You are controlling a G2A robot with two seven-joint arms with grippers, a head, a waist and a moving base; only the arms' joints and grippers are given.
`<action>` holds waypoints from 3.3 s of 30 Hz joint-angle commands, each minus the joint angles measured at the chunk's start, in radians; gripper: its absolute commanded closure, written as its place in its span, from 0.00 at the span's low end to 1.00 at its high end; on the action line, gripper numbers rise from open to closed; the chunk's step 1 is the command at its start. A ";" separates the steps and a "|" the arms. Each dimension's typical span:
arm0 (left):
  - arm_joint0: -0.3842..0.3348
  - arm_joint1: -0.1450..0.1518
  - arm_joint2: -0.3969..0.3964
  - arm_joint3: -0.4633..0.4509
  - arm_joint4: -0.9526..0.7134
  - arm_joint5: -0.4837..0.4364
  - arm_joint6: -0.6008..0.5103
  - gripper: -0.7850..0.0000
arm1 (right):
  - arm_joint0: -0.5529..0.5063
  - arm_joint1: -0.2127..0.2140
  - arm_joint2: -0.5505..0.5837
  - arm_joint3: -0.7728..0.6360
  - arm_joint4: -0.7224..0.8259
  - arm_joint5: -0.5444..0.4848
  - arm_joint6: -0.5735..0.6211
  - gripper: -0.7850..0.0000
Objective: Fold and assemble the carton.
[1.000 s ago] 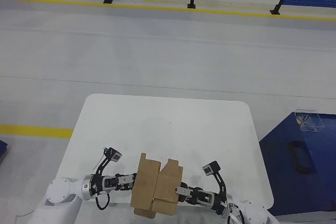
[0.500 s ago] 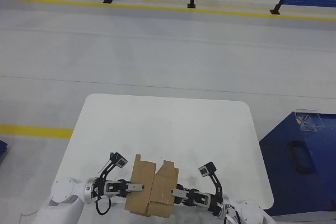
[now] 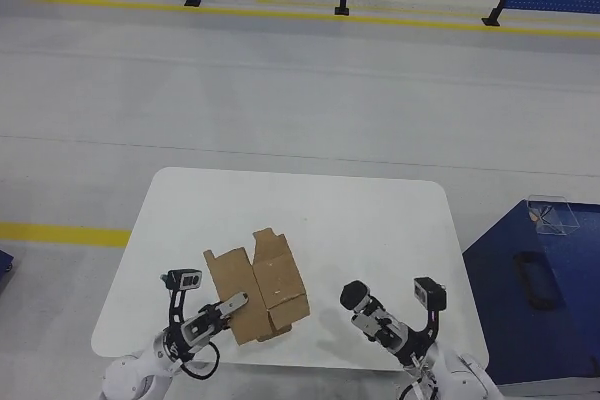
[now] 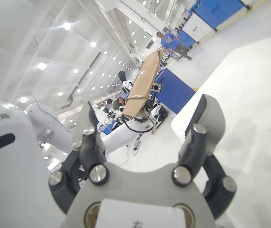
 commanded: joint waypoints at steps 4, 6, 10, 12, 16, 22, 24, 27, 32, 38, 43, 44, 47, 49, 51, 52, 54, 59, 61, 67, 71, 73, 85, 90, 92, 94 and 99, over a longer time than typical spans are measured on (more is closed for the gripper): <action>-0.002 -0.033 0.130 0.027 0.010 -0.141 0.150 1.00 | 0.002 -0.030 -0.054 0.019 -0.280 -0.001 -0.205 0.00; -0.013 -0.041 0.166 0.040 -0.019 -0.157 0.162 1.00 | 0.011 -0.041 -0.084 0.038 -0.357 0.003 -0.256 0.09; -0.030 -0.050 0.209 0.066 -0.028 -0.174 0.150 1.00 | 0.037 -0.057 -0.139 0.087 -0.428 0.008 -0.316 0.58; -0.034 -0.052 0.216 0.074 -0.028 -0.180 0.147 1.00 | 0.051 -0.064 -0.166 0.114 -0.440 0.001 -0.326 0.75; -0.039 -0.054 0.224 0.084 -0.013 -0.176 0.154 1.00 | 0.071 -0.072 -0.203 0.150 -0.436 -0.025 -0.335 1.00; -0.043 -0.055 0.230 0.094 -0.022 -0.160 0.155 0.00 | 0.086 -0.077 -0.219 0.169 -0.433 -0.036 -0.328 1.00; -0.043 -0.055 0.228 0.097 -0.035 -0.162 0.159 0.00 | 0.087 -0.078 -0.222 0.174 -0.426 -0.038 -0.323 1.00; -0.047 -0.053 0.202 0.115 -0.040 -0.171 0.170 0.00 | 0.084 -0.077 -0.217 0.169 -0.404 -0.037 -0.314 1.00; -0.067 -0.037 0.077 0.192 -0.062 -0.178 0.228 0.00 | 0.054 -0.064 -0.158 0.110 -0.400 0.026 -0.271 1.00; -0.103 -0.014 -0.083 0.264 0.136 -0.122 0.336 0.00 | 0.007 -0.041 -0.077 0.016 -0.506 0.155 -0.124 1.00; -0.078 0.002 -0.107 0.149 0.160 -0.009 0.235 0.00 | -0.013 -0.030 -0.076 -0.030 -0.611 0.205 0.011 1.00; -0.072 0.004 -0.110 0.124 0.157 0.003 0.211 0.00 | -0.015 -0.028 -0.080 -0.043 -0.632 0.204 0.036 1.00; -0.058 0.012 -0.103 0.056 0.143 0.044 0.117 0.00 | -0.029 -0.022 -0.091 -0.075 -0.664 0.188 0.095 1.00; -0.053 0.016 -0.104 0.025 0.163 0.051 0.068 0.00 | -0.039 -0.018 -0.095 -0.101 -0.686 0.175 0.122 1.00; -0.051 0.020 -0.088 0.001 0.194 0.070 0.019 0.00 | -0.053 -0.014 -0.098 -0.127 -0.699 0.156 0.144 1.00; -0.054 0.021 -0.080 -0.005 0.209 0.083 0.001 0.00 | -0.060 -0.011 -0.096 -0.138 -0.704 0.150 0.149 1.00; -0.060 0.022 -0.055 -0.014 0.250 0.110 -0.036 0.00 | -0.075 -0.007 -0.094 -0.161 -0.709 0.135 0.158 1.00; -0.112 0.023 0.024 0.015 0.308 0.244 -0.128 0.00 | -0.100 0.002 -0.085 -0.203 -0.709 0.115 0.169 1.00; -0.137 0.023 0.047 0.040 0.323 0.287 -0.154 0.00 | -0.107 0.005 -0.078 -0.214 -0.706 0.115 0.167 1.00; -0.163 0.021 0.049 0.077 0.245 0.250 -0.144 0.00 | -0.118 0.011 -0.060 -0.224 -0.670 0.116 0.155 1.00; -0.162 0.021 0.046 0.078 0.242 0.237 -0.135 0.00 | -0.118 0.011 -0.060 -0.224 -0.670 0.116 0.155 1.00; -0.162 0.021 0.046 0.078 0.242 0.237 -0.135 0.00 | -0.118 0.011 -0.060 -0.224 -0.670 0.116 0.155 1.00; 0.017 0.053 -0.222 -0.229 0.877 0.126 0.207 0.00 | -0.094 0.039 -0.010 -0.176 -0.162 0.117 0.306 1.00; 0.142 0.061 -0.250 -0.423 1.225 0.254 0.223 0.00 | -0.075 0.055 0.002 -0.168 0.020 0.145 0.432 1.00; 0.158 0.062 -0.235 -0.449 1.273 0.318 0.184 0.00 | -0.065 0.060 0.004 -0.168 0.047 0.153 0.471 1.00; 0.158 0.063 -0.208 -0.469 1.304 0.367 0.158 0.00 | -0.060 0.063 -0.002 -0.165 0.060 0.159 0.494 1.00; 0.129 0.066 -0.155 -0.469 1.277 0.380 0.072 0.00 | -0.043 0.067 -0.027 -0.162 0.085 0.165 0.533 1.00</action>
